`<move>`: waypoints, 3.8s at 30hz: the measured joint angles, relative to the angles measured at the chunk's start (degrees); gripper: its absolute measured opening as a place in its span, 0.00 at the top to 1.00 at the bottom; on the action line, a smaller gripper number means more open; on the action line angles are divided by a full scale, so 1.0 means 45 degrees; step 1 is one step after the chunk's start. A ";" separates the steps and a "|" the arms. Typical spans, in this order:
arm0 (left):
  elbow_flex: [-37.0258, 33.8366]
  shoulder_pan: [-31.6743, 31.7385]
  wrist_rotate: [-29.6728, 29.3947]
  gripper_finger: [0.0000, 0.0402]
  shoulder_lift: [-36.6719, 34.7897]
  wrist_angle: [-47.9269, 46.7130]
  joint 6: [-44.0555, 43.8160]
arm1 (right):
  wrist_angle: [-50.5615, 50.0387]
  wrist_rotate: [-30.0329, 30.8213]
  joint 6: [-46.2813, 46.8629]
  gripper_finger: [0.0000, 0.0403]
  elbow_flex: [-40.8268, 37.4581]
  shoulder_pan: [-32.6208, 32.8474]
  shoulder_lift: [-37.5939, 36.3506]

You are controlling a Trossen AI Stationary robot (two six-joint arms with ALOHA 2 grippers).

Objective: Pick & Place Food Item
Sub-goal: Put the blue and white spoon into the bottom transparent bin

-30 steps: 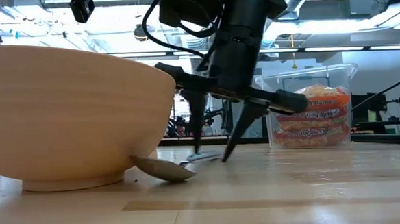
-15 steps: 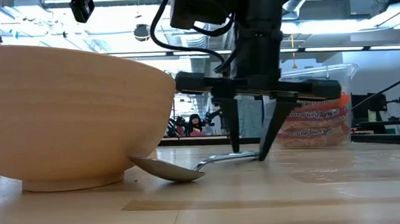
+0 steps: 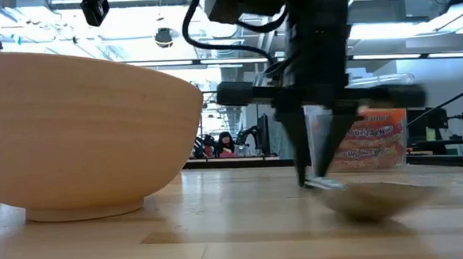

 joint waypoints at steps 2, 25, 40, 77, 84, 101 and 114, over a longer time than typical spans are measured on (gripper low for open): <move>0.0000 0.0000 0.0002 0.58 0.0000 0.0000 0.0001 | -0.0767 0.0113 0.0112 0.92 0.0335 0.0232 0.0021; 0.0010 -0.0053 -0.0663 0.58 0.2126 0.0241 -0.2052 | -0.7323 0.7819 -0.4981 0.92 0.9722 0.1458 -0.0222; 0.0448 -0.0179 -0.0389 0.40 0.6925 0.7025 -0.2801 | -0.3412 0.7685 -1.1146 0.92 0.9479 -0.0467 -0.1417; 0.0466 0.1119 0.2899 0.93 0.7057 0.9901 -0.1747 | -0.1031 0.4407 -1.5892 0.89 0.9472 -0.1043 -0.1820; 0.0525 0.1035 0.2758 0.93 0.7067 0.9693 -0.1277 | -0.1148 0.4681 -1.5351 0.69 0.9481 -0.0852 -0.1871; 0.0550 0.1291 0.2560 0.93 0.5868 0.6984 -0.0349 | -0.6829 0.7355 -0.9962 0.57 0.9486 0.0918 -0.3700; 0.2990 0.2745 0.2489 0.93 0.2543 -0.0836 0.1673 | -0.7493 0.7088 -0.7149 0.61 0.8134 0.1831 -0.3671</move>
